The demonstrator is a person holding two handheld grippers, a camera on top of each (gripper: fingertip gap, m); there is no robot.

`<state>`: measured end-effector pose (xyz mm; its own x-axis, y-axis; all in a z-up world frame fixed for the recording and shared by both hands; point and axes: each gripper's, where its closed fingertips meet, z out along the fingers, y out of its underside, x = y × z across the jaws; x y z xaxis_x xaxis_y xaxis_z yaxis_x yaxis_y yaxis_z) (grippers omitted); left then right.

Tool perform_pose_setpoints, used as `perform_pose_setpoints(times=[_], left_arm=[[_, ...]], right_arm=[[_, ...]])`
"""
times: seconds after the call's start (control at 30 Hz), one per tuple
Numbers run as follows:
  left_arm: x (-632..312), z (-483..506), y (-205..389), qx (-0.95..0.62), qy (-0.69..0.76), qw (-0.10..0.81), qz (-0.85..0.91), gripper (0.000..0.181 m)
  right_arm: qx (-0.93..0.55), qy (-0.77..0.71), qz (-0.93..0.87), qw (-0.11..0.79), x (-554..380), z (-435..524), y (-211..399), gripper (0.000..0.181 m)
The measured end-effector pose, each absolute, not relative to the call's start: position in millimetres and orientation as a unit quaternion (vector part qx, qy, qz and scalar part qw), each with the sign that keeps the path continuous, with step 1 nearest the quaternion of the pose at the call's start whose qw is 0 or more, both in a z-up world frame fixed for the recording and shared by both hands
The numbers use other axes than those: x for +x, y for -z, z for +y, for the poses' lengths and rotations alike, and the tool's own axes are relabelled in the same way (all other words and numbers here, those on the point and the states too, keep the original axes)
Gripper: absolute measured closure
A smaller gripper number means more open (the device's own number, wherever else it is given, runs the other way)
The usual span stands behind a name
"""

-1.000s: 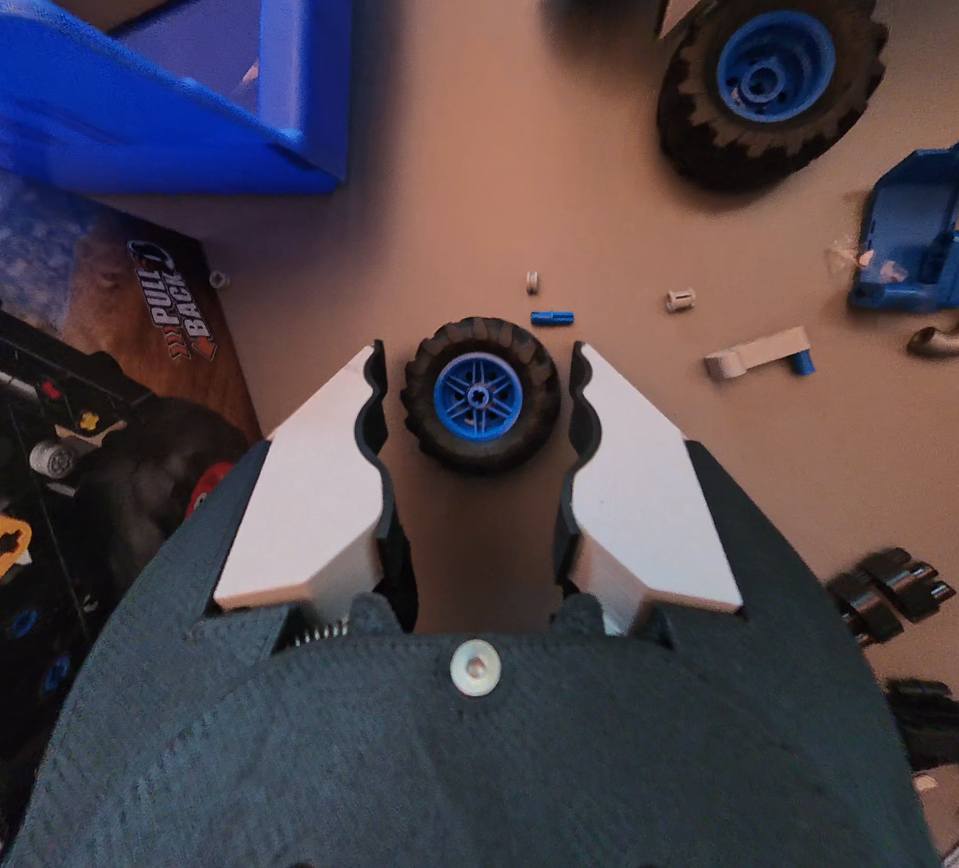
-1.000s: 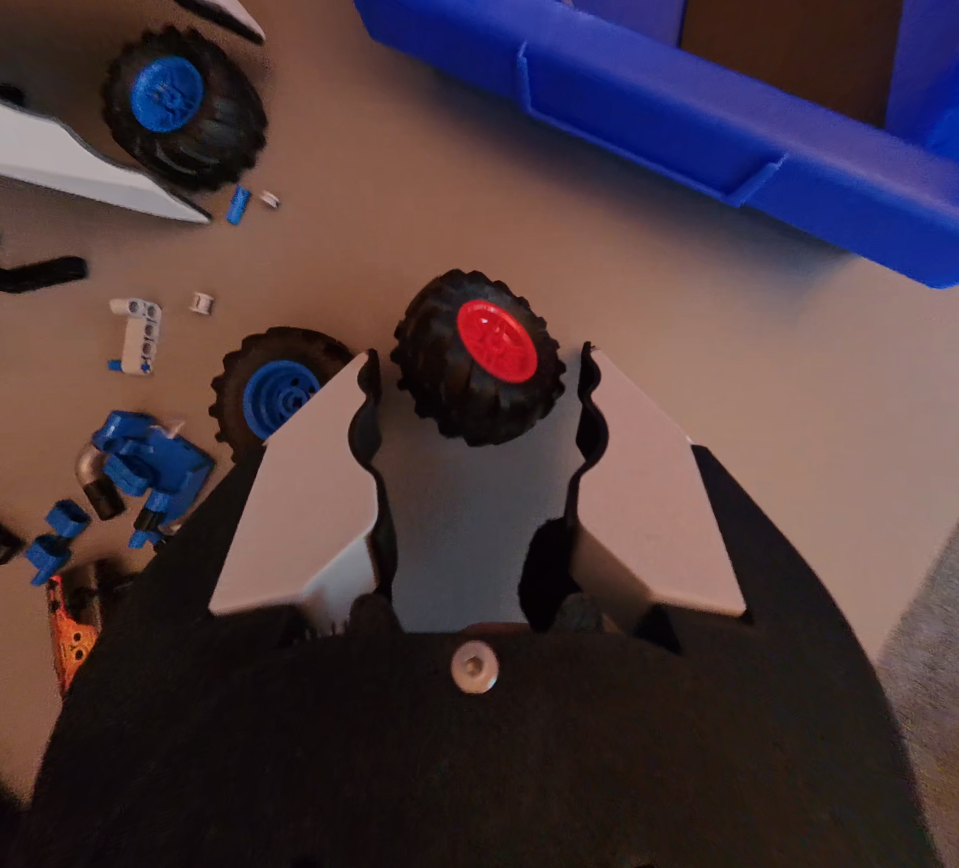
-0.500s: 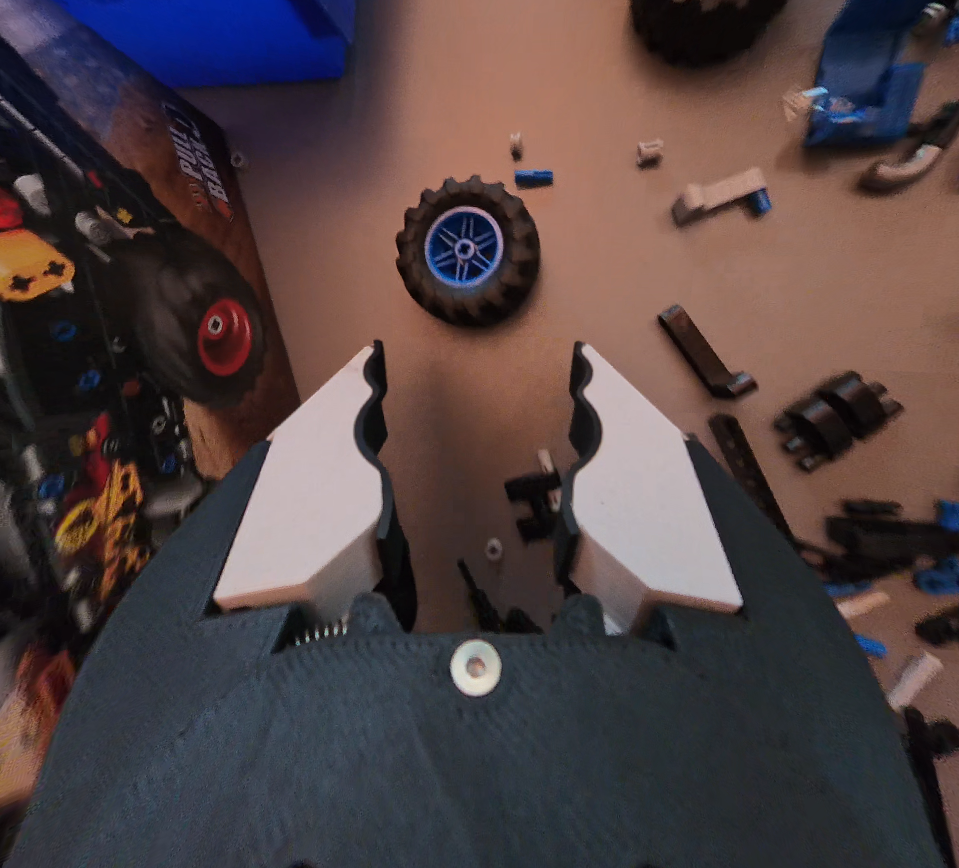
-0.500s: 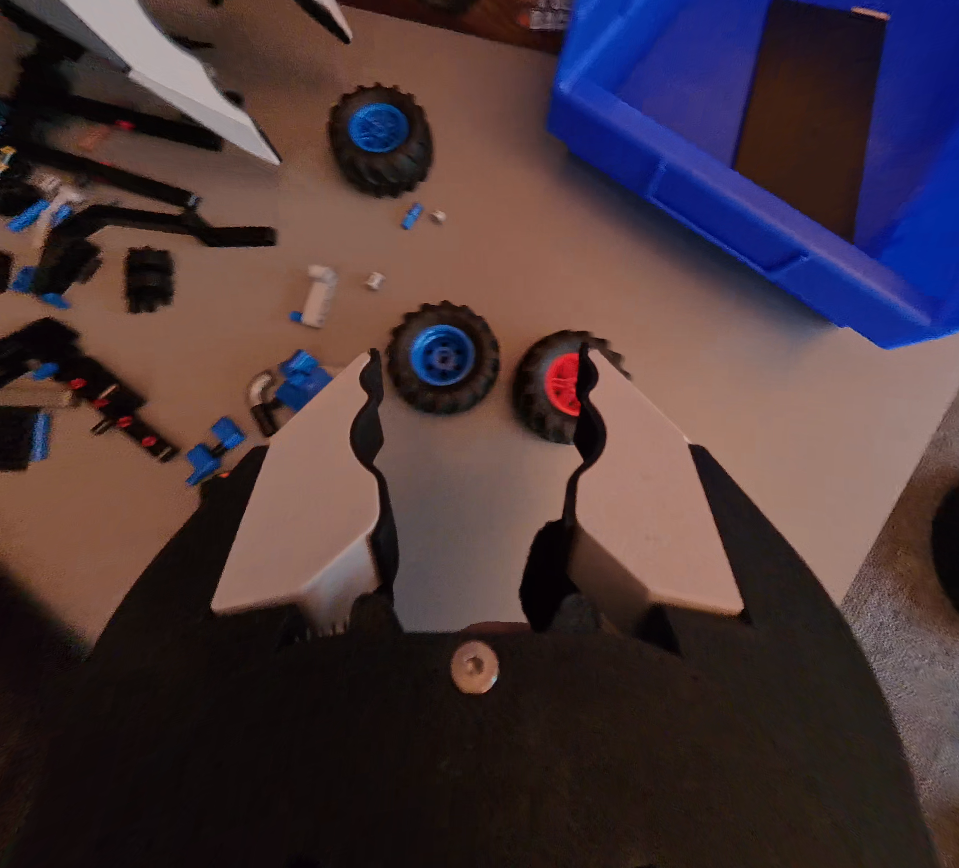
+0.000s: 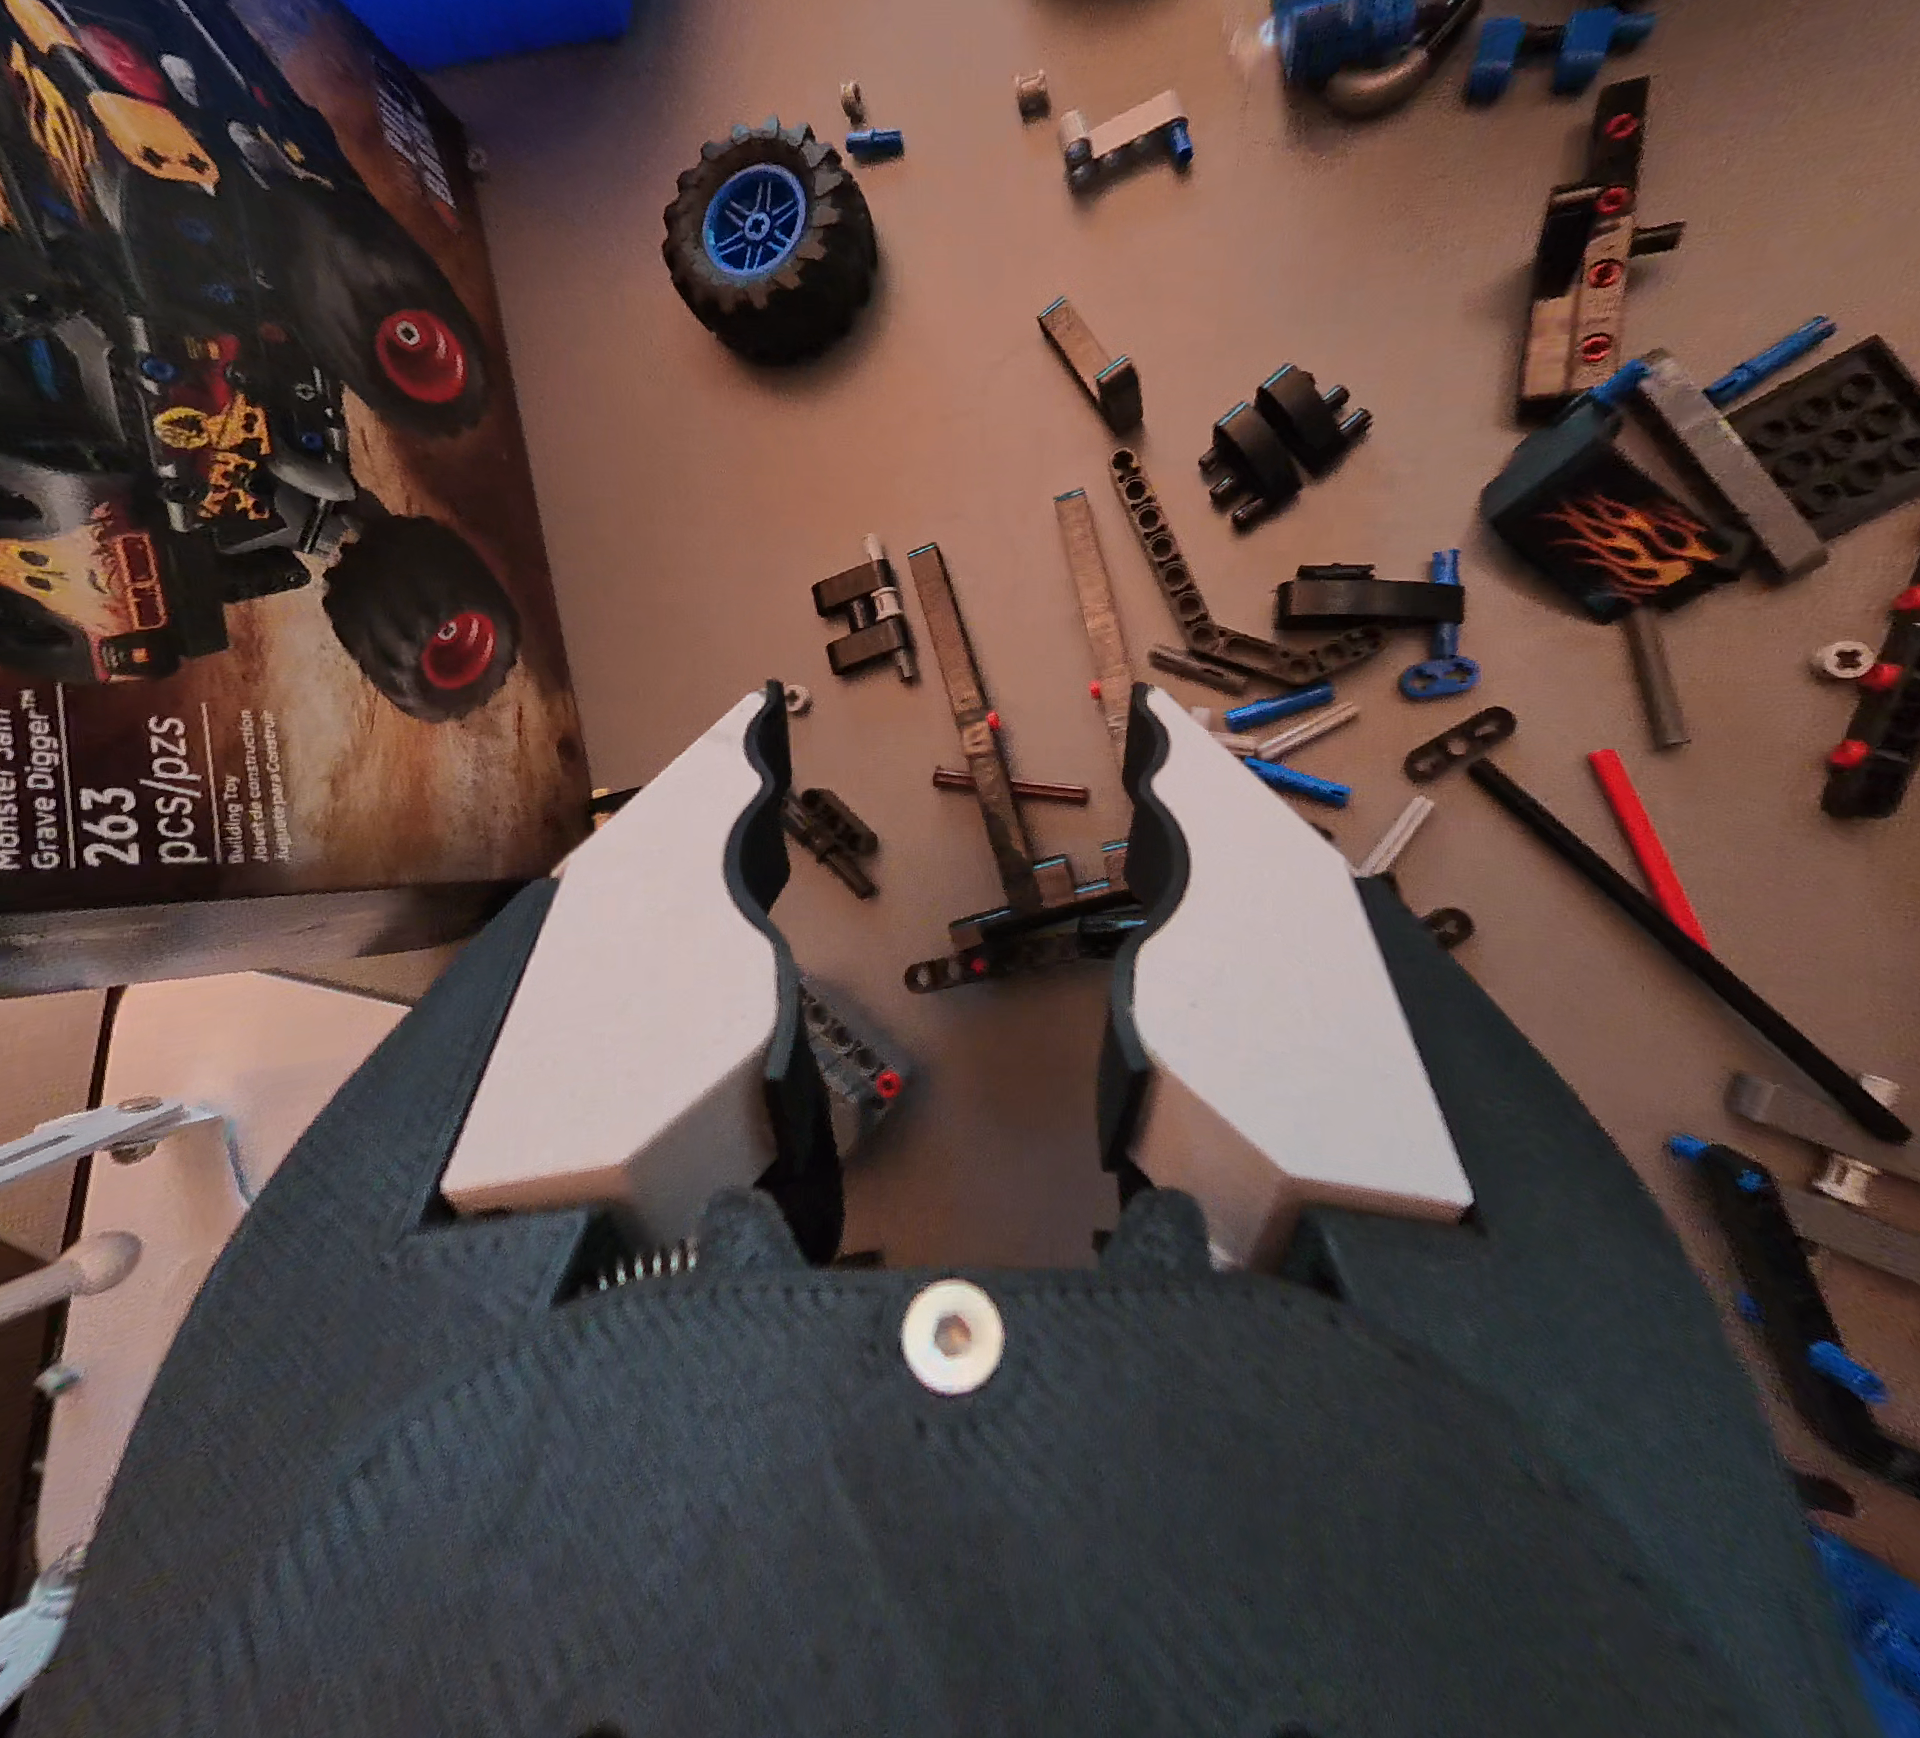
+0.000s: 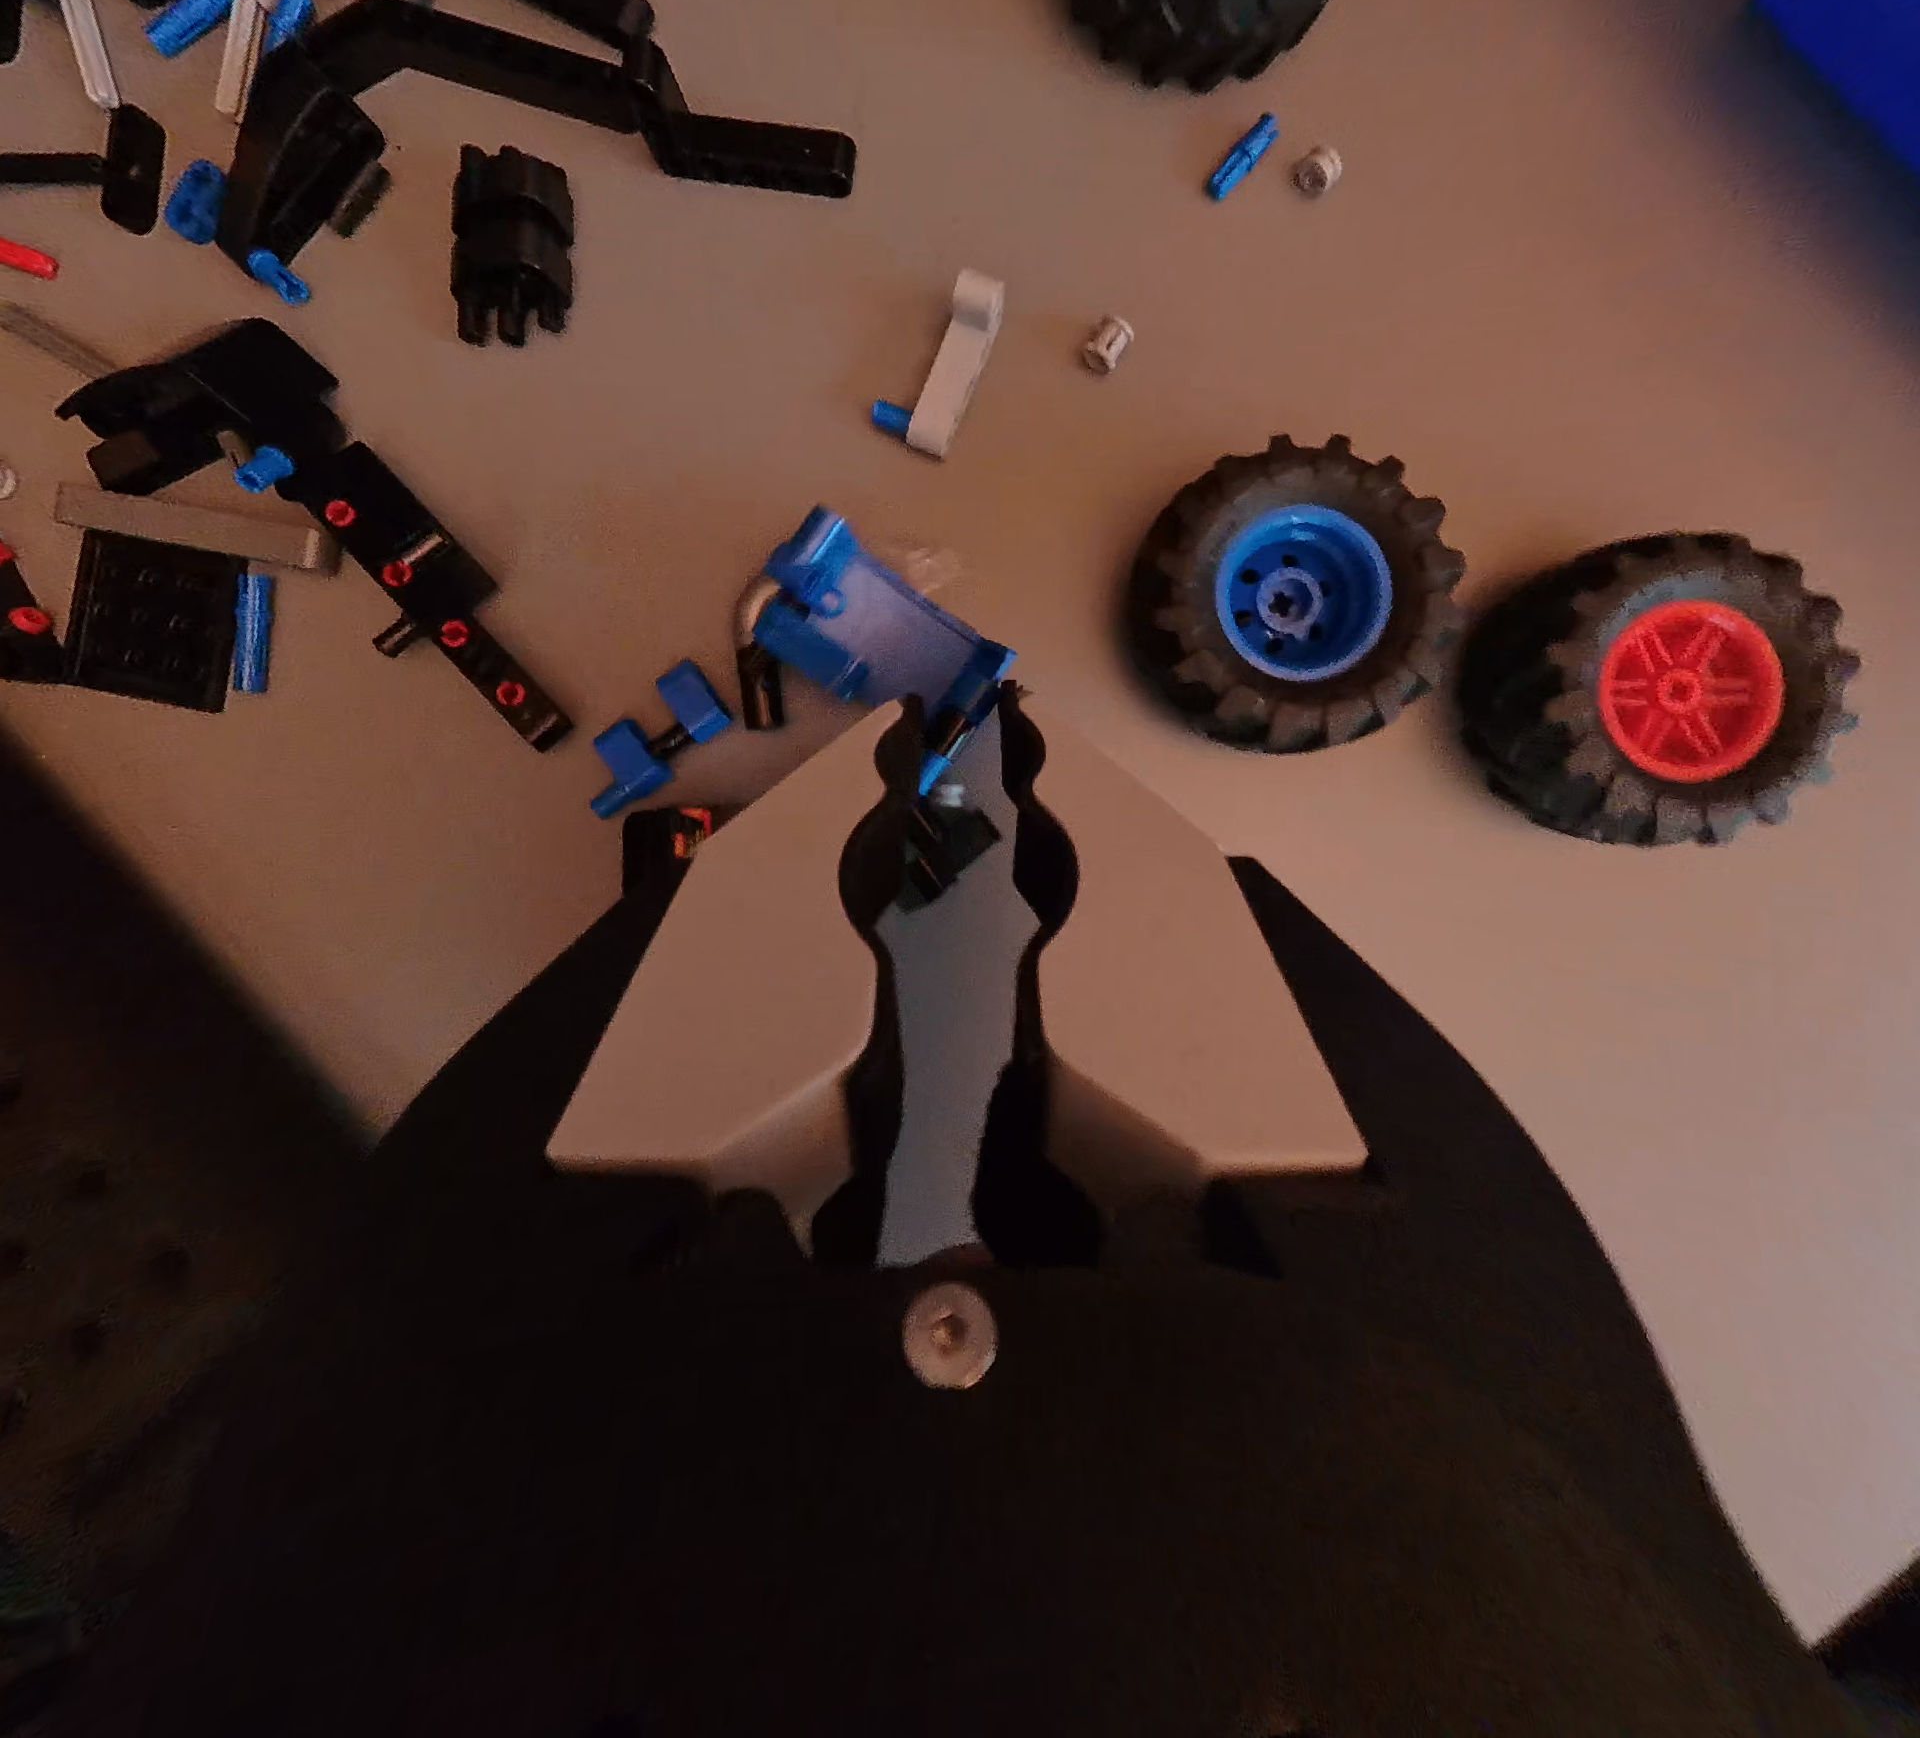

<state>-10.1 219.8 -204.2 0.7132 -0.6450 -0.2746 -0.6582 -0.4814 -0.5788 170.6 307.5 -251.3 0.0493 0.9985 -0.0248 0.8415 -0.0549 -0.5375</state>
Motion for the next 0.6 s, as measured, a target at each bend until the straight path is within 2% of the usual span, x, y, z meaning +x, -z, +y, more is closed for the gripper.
perform_pose_setpoints(times=[0.07, 0.2, 0.33, 0.43, 0.6], left_arm=[[-1, 216, 202, -0.853, -0.006, 0.356, 0.381, 0.119], [28, 216, 198, -0.832, 0.009, 0.392, 0.392, 0.121], [67, 216, 176, -0.805, 0.116, 0.452, 0.366, 0.123], [73, 209, 174, -0.804, 0.177, 0.449, 0.347, 0.127], [76, 185, 172, -0.784, 0.295, 0.445, 0.318, 0.163]], right_arm=[[-0.684, -0.204, -0.669, 0.209, 162, 303, 249, 0.177], [-0.642, -0.229, -0.684, 0.262, 136, 287, 222, 0.176], [-0.563, -0.229, -0.727, 0.320, 103, 257, 195, 0.177], [-0.492, -0.247, -0.749, 0.369, 80, 230, 171, 0.177], [-0.368, -0.241, -0.797, 0.414, 63, 190, 151, 0.177]])
